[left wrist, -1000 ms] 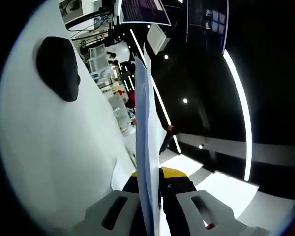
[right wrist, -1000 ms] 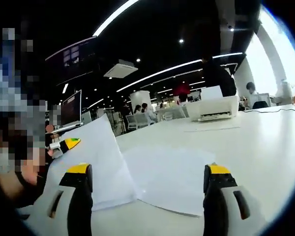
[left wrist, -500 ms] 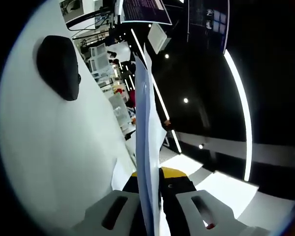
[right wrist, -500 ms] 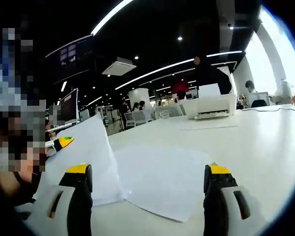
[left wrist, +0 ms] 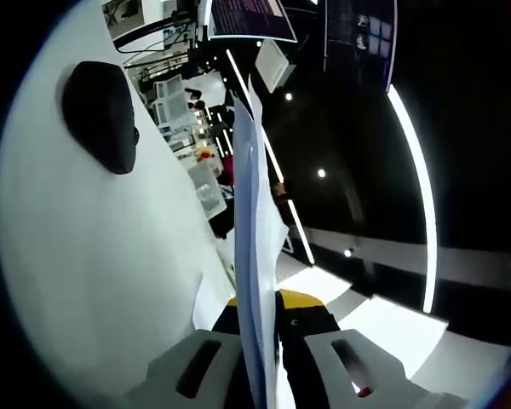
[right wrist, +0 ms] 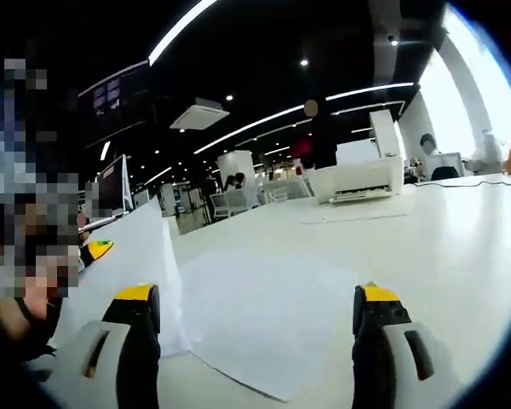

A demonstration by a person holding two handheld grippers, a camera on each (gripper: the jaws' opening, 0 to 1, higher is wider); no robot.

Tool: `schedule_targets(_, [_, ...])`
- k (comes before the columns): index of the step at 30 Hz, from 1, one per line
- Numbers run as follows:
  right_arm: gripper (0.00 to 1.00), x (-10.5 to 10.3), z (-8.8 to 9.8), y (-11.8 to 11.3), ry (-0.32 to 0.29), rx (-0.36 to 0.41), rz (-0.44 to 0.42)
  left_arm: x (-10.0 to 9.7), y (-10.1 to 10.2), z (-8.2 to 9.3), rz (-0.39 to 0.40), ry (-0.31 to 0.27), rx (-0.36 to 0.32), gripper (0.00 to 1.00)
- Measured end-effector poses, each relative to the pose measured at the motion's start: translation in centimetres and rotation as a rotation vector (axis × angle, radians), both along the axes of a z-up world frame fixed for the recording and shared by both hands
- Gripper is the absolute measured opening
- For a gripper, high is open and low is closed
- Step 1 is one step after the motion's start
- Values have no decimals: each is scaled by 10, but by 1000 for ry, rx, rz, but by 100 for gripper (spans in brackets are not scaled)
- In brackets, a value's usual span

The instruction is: Organize the stack of printing papers by aligning and flattening the scattered papers on the table

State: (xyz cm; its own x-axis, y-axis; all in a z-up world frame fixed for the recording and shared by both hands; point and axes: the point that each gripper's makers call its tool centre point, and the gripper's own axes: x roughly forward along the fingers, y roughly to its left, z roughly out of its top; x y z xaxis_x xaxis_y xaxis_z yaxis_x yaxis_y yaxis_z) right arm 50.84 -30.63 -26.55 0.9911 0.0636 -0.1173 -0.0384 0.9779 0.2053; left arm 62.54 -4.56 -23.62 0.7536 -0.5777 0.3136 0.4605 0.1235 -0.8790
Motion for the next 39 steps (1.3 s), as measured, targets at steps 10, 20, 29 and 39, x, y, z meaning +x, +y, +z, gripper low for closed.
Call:
schedule_targets(10, [89, 10, -4, -10, 19, -37, -7, 0, 0, 0, 0, -1, 1, 6])
schedule_targets(20, [88, 26, -8, -17, 39, -66, -1, 0, 0, 0, 0, -3, 2, 6])
schedule_targets(29, [88, 39, -12, -24, 57, -72, -4, 1, -1, -1, -3, -2, 9, 6])
schedule_targets(39, [88, 56, -16, -33, 77, -102, 0, 2, -1, -1, -5, 0, 10, 6])
